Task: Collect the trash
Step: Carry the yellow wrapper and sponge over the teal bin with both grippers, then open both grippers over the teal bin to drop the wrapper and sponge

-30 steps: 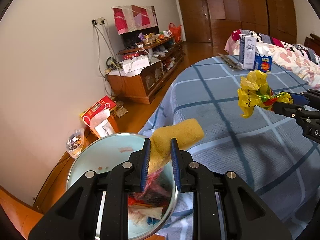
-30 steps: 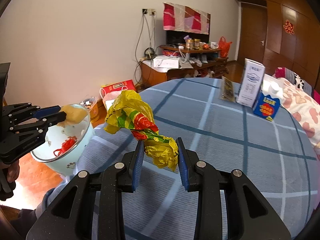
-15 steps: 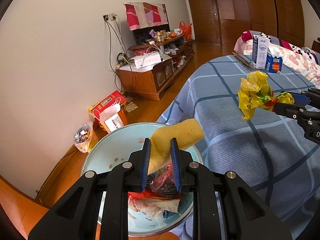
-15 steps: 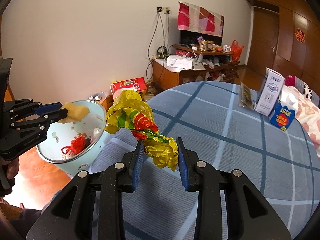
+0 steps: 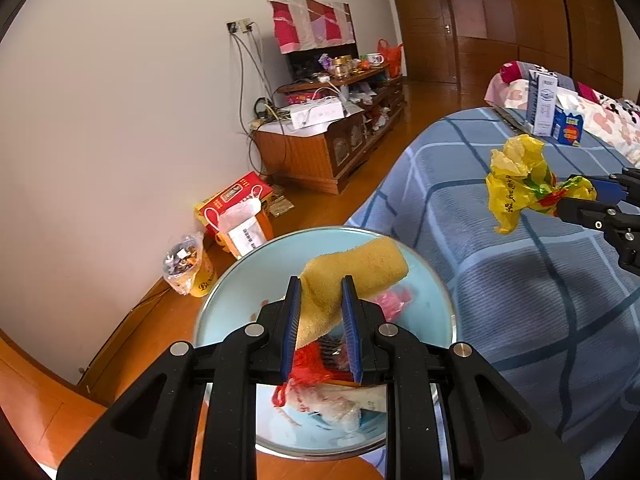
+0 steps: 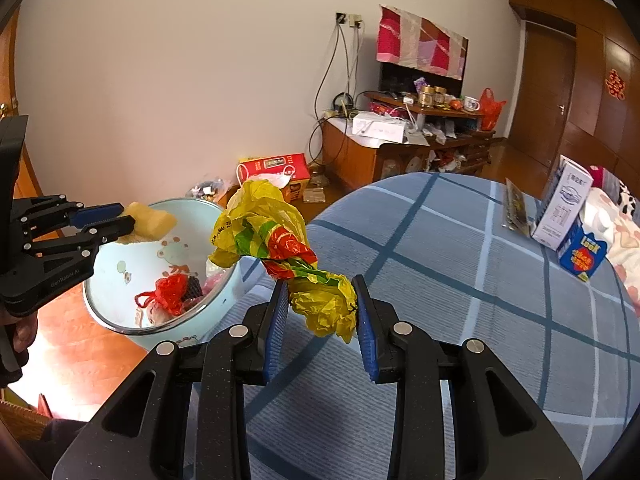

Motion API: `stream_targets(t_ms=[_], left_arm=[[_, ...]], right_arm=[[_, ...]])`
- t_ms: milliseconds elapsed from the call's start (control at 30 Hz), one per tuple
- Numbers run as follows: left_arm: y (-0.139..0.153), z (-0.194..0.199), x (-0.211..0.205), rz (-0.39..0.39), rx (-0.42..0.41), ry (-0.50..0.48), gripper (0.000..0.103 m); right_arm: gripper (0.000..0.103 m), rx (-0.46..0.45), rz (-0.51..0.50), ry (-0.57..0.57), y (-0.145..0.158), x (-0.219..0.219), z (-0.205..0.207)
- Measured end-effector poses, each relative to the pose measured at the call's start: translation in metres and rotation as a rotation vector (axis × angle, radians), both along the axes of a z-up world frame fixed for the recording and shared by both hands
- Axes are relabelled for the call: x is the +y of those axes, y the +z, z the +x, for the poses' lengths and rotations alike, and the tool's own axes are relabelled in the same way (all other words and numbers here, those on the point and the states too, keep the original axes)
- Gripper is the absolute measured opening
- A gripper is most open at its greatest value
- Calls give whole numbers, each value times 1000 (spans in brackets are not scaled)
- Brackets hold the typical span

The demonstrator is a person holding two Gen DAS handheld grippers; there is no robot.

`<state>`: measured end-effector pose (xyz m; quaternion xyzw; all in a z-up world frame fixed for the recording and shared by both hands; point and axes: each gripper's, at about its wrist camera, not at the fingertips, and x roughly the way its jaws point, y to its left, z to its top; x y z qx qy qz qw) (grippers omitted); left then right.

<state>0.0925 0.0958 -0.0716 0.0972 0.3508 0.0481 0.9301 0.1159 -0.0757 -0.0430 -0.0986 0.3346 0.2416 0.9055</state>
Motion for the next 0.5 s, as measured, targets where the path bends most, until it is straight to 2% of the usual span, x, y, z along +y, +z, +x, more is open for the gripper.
stream_targets(t_ms=[500], left_arm=[[-6, -9, 38, 13, 0, 80, 20]], right_arm=[[33, 3, -30, 61, -2, 34, 1]])
